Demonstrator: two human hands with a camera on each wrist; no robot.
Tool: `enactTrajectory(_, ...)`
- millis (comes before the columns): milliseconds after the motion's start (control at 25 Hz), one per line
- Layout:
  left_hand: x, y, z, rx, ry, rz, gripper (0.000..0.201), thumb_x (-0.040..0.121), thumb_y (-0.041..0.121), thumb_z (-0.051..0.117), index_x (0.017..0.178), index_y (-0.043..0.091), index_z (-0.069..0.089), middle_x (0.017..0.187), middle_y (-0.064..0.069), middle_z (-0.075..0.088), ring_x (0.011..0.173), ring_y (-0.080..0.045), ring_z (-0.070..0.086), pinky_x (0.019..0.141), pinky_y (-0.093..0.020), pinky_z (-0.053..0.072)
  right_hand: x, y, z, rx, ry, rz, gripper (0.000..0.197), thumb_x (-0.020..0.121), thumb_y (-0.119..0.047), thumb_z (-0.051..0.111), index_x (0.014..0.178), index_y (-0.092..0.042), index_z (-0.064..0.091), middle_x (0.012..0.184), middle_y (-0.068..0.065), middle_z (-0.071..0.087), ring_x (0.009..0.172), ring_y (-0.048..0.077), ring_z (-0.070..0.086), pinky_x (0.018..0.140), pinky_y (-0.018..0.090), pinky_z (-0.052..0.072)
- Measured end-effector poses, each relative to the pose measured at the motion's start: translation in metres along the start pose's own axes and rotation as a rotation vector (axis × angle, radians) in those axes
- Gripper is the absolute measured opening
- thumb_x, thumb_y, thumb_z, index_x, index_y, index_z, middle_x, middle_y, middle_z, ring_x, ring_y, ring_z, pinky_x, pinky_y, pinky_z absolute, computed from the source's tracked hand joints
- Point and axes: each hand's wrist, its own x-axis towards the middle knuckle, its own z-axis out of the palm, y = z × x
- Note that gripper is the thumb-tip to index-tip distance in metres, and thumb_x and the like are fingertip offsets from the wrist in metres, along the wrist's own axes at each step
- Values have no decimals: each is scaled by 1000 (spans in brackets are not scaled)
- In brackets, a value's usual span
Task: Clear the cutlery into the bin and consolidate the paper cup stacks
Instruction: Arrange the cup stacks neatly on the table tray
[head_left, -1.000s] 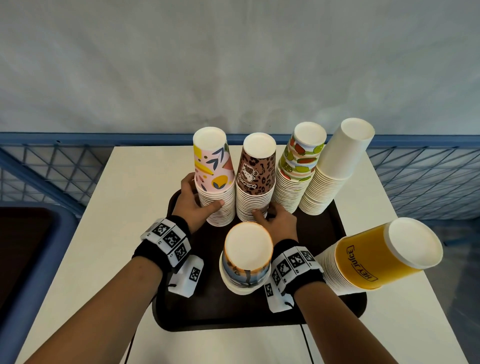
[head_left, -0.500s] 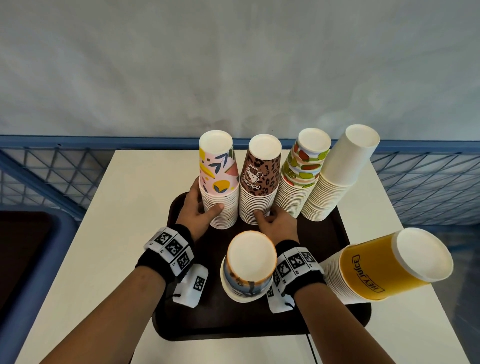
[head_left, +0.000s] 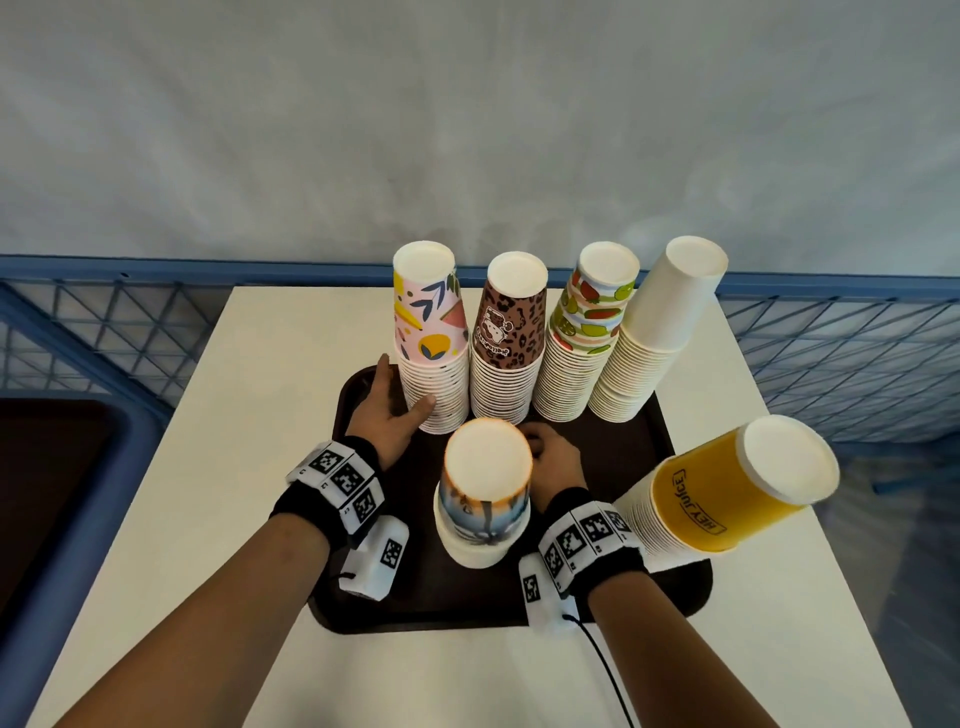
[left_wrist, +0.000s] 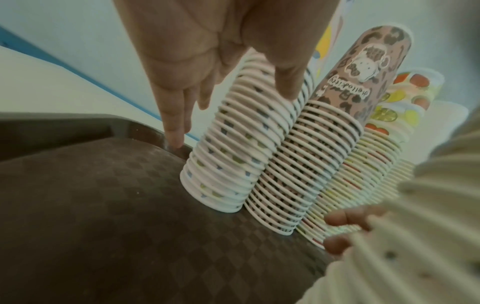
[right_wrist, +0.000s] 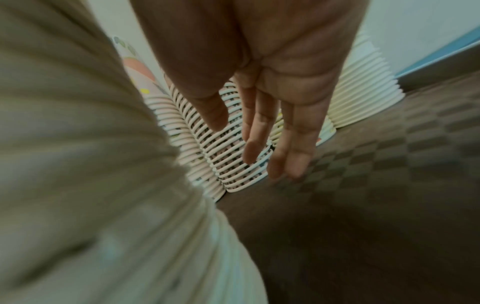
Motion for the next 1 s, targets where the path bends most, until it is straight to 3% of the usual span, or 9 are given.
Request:
enactTrajectory(120,-19,-4,-3,98,41,-57,76,86,18,60,147,20,15,153,-6,29,136,-29,36,112,-39,32,-28,14,-5,9,-42,21,34,90,-15,51,123,-6,53,104,13,65,100,21,58,89,29,44)
enactTrajectory(240,-56,-10,-2,76,-73,-25,80,79,-9,52,145,22,21,150,-7,33,135,-29,38,110,-39,35,-58,29,-13,-56,-44,33,33,92,-19,50,123,-9,52,113,13,64,108,25,58,88,24,41)
enactTrajectory(320,-85,-10,2,100,-204,15,93,69,-5,61,146,24,16,150,-7,32,139,-25,31,110,-32,31,-76,41,-19,-82,-30,25,33,91,-20,52,122,-9,52,111,14,65,105,26,58,88,27,42)
enactTrajectory(400,-110,-11,10,77,-288,55,113,52,17,73,147,24,11,150,-3,31,138,-15,27,108,-25,24,-92,54,-25,-102,-5,30,33,90,-19,54,121,-8,53,98,11,65,96,24,58,88,30,43)
enactTrajectory(520,-135,-11,28,-9,-224,119,122,47,24,82,146,27,11,144,5,37,130,-7,33,111,-28,25,-112,75,-39,-96,53,91,35,88,-19,57,119,-5,55,89,5,60,88,18,54,89,28,44)
enactTrajectory(640,-147,4,42,-116,-106,132,110,59,9,85,144,22,16,126,14,43,119,-3,40,104,-21,32,-125,89,-61,-90,150,167,37,86,-24,59,116,-4,56,103,12,67,103,25,59,90,28,44)
enactTrajectory(720,-151,13,49,-123,-58,155,99,63,4,81,141,18,22,121,11,46,113,-4,43,101,-20,34,-130,90,-75,-52,236,185,48,83,-28,63,121,-3,50,112,15,65,110,30,57,92,31,43)
enactTrajectory(880,-147,20,56,-71,59,131,92,63,17,83,137,17,29,129,1,53,116,-12,50,99,-24,36,-124,83,-94,112,397,104,93,70,-29,77,141,-11,19,143,19,37,130,34,40,106,43,36)
enactTrajectory(1000,-147,24,57,-28,105,120,81,65,20,81,133,17,36,129,-2,56,115,-16,53,95,-22,36,-110,73,-99,251,363,-19,101,65,-21,81,142,-19,15,144,14,36,130,31,39,107,48,36)
